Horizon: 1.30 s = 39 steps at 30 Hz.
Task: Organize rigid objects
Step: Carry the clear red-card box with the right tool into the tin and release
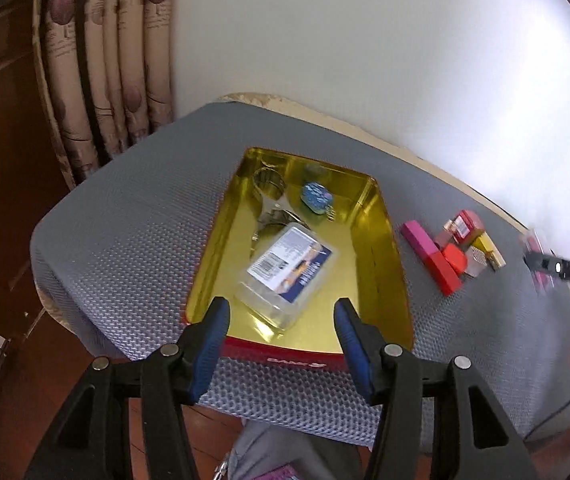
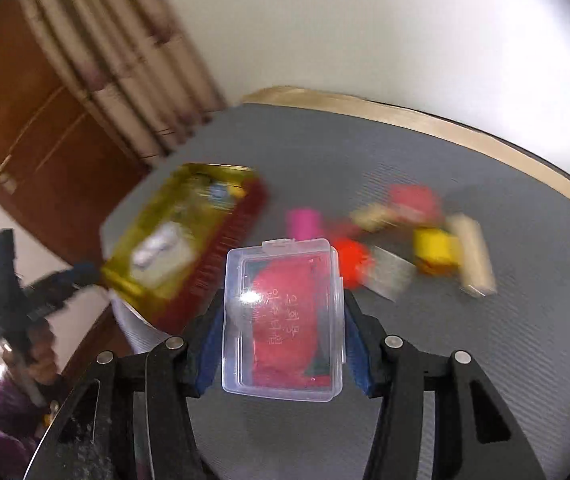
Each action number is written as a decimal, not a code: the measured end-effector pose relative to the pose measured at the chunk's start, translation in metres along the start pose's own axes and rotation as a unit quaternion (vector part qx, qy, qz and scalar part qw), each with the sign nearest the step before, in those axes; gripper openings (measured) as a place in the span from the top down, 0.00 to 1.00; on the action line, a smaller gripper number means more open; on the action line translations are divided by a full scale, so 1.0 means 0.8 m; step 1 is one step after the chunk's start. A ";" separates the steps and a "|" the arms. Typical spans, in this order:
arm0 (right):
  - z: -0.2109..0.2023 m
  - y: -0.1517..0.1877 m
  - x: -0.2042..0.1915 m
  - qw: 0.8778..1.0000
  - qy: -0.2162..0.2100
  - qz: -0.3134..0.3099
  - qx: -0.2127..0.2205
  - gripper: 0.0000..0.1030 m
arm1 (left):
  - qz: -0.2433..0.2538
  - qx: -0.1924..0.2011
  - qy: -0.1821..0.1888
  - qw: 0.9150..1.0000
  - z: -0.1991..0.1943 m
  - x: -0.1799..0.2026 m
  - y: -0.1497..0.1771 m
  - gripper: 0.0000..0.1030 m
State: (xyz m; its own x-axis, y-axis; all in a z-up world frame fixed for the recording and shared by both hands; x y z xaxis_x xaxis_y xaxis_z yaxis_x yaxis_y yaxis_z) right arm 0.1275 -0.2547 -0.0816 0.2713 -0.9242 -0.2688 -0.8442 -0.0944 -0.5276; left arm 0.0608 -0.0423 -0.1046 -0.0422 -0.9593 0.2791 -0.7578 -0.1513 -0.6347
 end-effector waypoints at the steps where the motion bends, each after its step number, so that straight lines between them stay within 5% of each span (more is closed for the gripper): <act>1: 0.012 -0.016 -0.025 1.000 -0.019 -0.001 -0.002 0.52 | 0.000 0.006 -0.006 1.000 -0.001 -0.004 0.000 0.46; 9: 0.124 -0.079 -0.149 0.998 -0.033 -0.035 -0.038 0.52 | -0.005 0.019 -0.026 0.999 0.005 -0.032 0.002 0.46; 24: 0.216 -0.084 -0.147 0.997 0.022 -0.025 -0.073 0.50 | 0.005 -0.020 -0.043 0.999 0.025 -0.039 0.007 0.46; 32: 0.215 -0.088 -0.142 0.998 0.019 -0.011 -0.058 0.44 | 0.021 -0.023 -0.048 0.998 0.025 -0.033 0.009 0.46; 39: 0.126 -0.076 -0.117 0.998 0.038 0.023 0.050 0.34 | 0.036 -0.026 -0.049 0.998 0.026 -0.026 0.011 0.46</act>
State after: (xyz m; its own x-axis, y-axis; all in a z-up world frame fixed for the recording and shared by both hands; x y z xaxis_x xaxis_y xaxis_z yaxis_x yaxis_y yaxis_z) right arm 0.1997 -0.1250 -0.1057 0.1947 -0.9524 -0.2346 -0.8035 -0.0177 -0.5950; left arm 0.0686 -0.0285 -0.1312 -0.0359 -0.9864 0.1601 -0.7877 -0.0707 -0.6119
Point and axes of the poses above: each gripper's, at about its wrist camera, not at the fingertips, and z roughly the way its jaws point, x to its right, y to its underside, the point moved 7 cm from there along z, roughly the way its jaws point, and after that the axes turned 10 degrees about y, right-handed, at the moved point
